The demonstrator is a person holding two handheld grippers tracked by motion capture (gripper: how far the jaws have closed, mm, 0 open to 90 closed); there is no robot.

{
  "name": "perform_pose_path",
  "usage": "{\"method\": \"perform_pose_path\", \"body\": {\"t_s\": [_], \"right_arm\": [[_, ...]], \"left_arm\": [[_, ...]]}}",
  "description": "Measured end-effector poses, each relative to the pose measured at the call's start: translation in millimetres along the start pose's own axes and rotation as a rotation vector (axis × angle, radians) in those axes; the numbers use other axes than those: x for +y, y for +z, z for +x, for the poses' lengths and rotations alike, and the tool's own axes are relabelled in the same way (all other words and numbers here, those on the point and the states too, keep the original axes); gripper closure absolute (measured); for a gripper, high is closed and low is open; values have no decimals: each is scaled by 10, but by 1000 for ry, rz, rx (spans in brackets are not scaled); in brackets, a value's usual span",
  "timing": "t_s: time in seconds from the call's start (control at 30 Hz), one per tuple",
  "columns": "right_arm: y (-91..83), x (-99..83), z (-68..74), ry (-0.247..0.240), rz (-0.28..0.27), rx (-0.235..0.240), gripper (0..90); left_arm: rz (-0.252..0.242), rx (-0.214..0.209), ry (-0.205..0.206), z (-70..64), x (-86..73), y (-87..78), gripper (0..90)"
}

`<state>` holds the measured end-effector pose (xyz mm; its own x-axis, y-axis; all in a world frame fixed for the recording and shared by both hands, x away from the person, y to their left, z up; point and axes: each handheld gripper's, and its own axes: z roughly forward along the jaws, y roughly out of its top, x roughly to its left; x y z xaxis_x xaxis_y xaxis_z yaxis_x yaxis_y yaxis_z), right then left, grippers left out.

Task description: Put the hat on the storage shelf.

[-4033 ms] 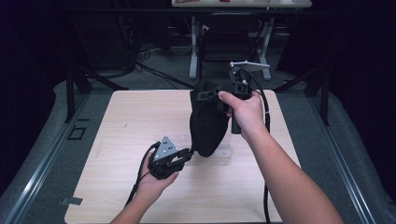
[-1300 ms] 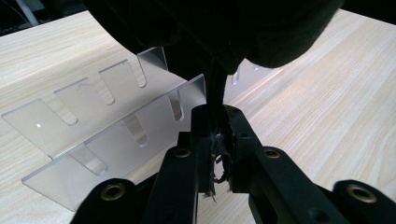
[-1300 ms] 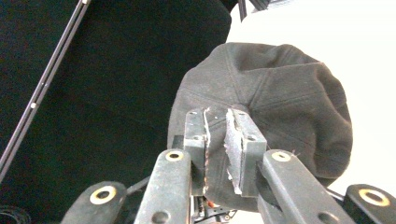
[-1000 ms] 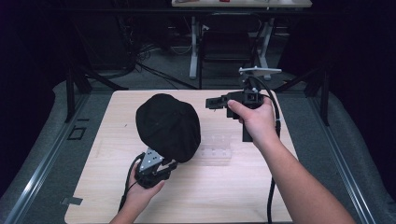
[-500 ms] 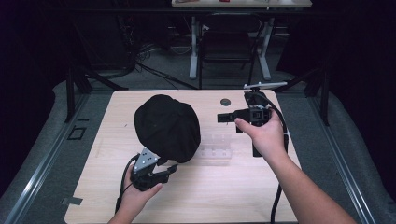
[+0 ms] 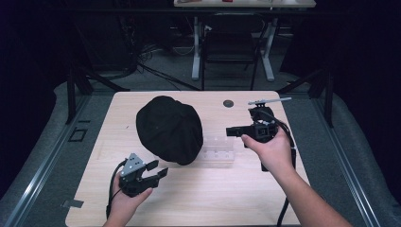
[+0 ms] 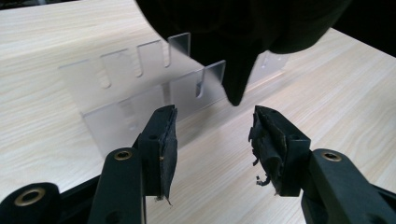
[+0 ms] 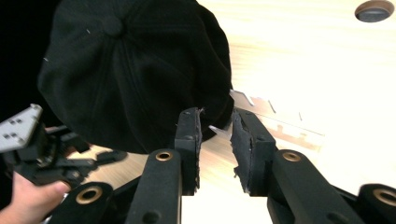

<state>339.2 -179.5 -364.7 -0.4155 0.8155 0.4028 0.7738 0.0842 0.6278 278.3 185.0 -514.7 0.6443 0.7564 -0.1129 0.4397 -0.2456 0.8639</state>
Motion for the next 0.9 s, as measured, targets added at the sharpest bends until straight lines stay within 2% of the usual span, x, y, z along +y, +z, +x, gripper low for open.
{"method": "perform_pose_path", "body": {"t_s": [0.03,0.1,0.27,0.3,0.33,0.4,0.47,0.53,0.57,0.6,0.63,0.67,0.73,0.8,0.83,0.9], "right_arm": [[0,0,0,0,0,0,717],[13,-79,-27,-18,-2,-30,716],[39,-153,-79,-18,2,-51,716],[66,-193,-107,-25,-3,-72,716],[66,-193,-107,-25,-3,-72,716],[110,-265,-143,-42,2,-104,714],[142,-311,-161,-63,6,-144,711],[151,-335,-170,-69,-1,-152,710],[169,-359,-193,-61,-9,-140,706],[200,-398,-223,-62,6,-164,706],[200,-398,-223,-62,6,-164,706],[205,-422,-224,-78,-1,-190,705],[206,-479,-242,-78,-12,-183,699],[198,-549,-252,-95,-14,-214,696],[185,-610,-266,-98,-36,-216,689],[185,-645,-280,-89,-44,-204,684]], "left_arm": [[-2,3,-8,23,-17,-11,503],[-5,3,-18,56,-47,-28,503],[-4,-3,-39,119,-143,-35,524],[1,-4,-56,144,-176,-38,525],[1,-4,-56,144,-176,-38,525],[-3,3,-73,173,-198,-47,524],[-9,7,-73,189,-205,-55,522],[-8,8,-72,194,-208,-59,520],[-7,7,-78,200,-212,-64,520],[-18,11,-80,207,-221,-61,516],[-18,11,-80,207,-221,-61,514],[-17,13,-80,209,-224,-62,514],[-17,13,-79,211,-225,-66,509],[-10,9,-80,215,-222,-75,505],[-14,10,-82,217,-222,-71,502],[-25,15,-83,213,-226,-61,498]]}}
